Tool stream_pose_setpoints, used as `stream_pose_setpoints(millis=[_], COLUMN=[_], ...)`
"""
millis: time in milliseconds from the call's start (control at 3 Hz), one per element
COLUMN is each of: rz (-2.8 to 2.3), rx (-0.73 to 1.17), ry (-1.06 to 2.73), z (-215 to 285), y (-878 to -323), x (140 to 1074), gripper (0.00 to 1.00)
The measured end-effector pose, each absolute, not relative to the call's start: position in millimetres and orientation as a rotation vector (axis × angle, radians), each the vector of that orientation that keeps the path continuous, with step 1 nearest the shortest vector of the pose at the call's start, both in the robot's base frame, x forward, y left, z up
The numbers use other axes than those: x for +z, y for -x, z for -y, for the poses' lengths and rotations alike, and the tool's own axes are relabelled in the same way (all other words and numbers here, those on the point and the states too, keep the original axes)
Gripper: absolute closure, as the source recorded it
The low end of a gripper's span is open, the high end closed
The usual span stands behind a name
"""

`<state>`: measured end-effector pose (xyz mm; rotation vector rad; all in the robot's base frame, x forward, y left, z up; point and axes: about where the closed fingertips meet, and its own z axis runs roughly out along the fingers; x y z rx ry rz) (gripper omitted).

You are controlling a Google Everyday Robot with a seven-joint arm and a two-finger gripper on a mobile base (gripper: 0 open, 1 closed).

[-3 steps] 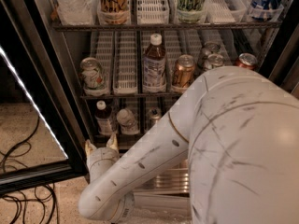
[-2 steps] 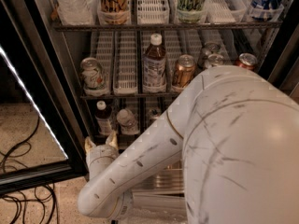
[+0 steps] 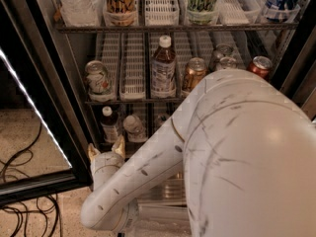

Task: Pick blue plastic bottle from bottom shelf of fridge

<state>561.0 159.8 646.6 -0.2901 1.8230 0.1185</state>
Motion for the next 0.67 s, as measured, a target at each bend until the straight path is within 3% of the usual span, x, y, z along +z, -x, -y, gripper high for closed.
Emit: stream_pose_setpoints(millis=[667], rz=[-1.792], rx=[0.117], ry=[0.292], z=[-164.1], y=[-569.3], x=[649.4], gripper=[0.29])
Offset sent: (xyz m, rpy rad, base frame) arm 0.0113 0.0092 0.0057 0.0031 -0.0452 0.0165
